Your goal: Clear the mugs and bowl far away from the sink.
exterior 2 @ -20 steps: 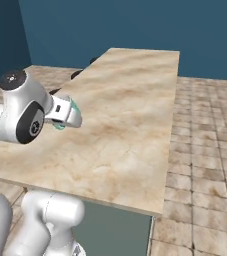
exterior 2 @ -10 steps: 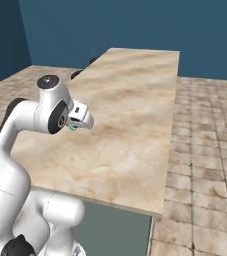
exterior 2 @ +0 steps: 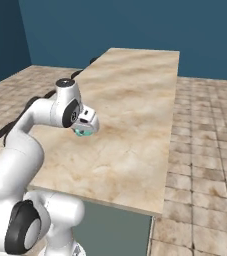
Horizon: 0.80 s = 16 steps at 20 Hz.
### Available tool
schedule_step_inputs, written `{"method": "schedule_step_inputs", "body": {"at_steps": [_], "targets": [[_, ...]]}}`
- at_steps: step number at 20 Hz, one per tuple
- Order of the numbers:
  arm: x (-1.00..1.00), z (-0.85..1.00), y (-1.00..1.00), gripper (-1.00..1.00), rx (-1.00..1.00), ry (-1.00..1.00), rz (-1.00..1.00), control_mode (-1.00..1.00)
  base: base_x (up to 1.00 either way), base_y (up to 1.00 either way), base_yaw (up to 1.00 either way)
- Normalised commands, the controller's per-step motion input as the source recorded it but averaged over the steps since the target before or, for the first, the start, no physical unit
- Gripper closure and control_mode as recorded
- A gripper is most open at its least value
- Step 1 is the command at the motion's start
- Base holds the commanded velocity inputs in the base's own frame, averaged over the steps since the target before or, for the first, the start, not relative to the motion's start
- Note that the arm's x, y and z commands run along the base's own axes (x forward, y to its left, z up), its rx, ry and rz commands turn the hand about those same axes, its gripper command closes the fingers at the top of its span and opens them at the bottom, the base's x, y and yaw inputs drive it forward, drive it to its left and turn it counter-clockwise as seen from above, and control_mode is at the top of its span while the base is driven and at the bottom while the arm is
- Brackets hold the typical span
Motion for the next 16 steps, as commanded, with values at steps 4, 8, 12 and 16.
{"method": "schedule_step_inputs", "body": {"at_steps": [4, 8, 12, 16], "targets": [[0.2, -0.48, 0.0, 1.0, 0.04, 0.14, 0.08, -1.0, 0.0, 0.0, 0.0], [0.21, -0.54, 0.0, 1.0, 0.07, 0.06, 0.12, -1.0, 0.0, 0.0, 0.0], [0.17, -0.63, 0.0, 1.0, 0.05, 0.0, 0.1, -1.0, 0.0, 0.0, 0.0], [0.12, -0.54, 0.0, 1.0, 0.0, 0.02, 0.04, -1.0, 0.0, 0.0, 0.0]]}}
